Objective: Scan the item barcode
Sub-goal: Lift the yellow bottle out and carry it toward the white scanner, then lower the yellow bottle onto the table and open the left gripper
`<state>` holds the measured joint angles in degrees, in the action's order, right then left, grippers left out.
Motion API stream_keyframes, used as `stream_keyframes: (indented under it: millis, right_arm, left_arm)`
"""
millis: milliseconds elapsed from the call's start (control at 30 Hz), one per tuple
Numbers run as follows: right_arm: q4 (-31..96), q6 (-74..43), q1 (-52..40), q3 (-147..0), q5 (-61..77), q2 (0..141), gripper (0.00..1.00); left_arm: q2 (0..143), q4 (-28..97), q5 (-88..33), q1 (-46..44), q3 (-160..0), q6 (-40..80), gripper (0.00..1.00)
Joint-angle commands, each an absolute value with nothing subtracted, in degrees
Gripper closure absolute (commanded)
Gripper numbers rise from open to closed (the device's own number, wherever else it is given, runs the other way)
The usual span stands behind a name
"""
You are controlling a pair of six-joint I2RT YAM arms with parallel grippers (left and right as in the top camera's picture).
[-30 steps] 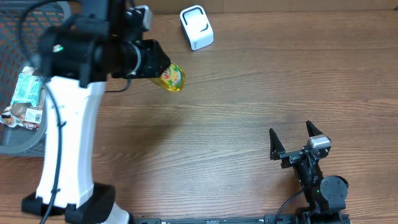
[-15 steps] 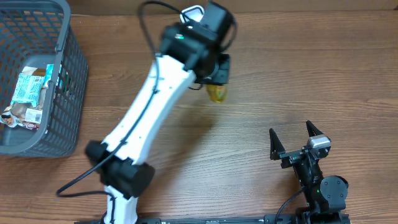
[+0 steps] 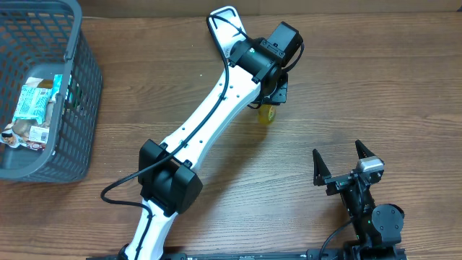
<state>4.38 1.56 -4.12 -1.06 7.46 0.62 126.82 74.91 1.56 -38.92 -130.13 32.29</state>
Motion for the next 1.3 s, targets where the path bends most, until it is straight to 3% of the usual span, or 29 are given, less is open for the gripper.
stream_keyframes:
  millis: [0,367,767,1267]
  right_arm:
    - [4.2,2.0,-3.8,-0.4,7.2,0.2,0.0]
    - [4.2,2.0,-3.8,-0.4,7.2,0.2,0.0]
    - [4.2,2.0,-3.8,-0.4,7.2,0.2,0.0]
    - [4.2,2.0,-3.8,-0.4,7.2,0.2,0.0]
  left_arm:
    - [127.2,74.4,5.2,-38.7,-131.2,33.9,0.85]
    - [127.3,72.3,6.2,-39.0,-128.4,35.2,0.85]
    - [127.3,64.9,6.6,-39.8,-121.0,36.3,0.79]
    - [130.5,65.1,9.9,-42.8,-120.1,36.2,0.73]
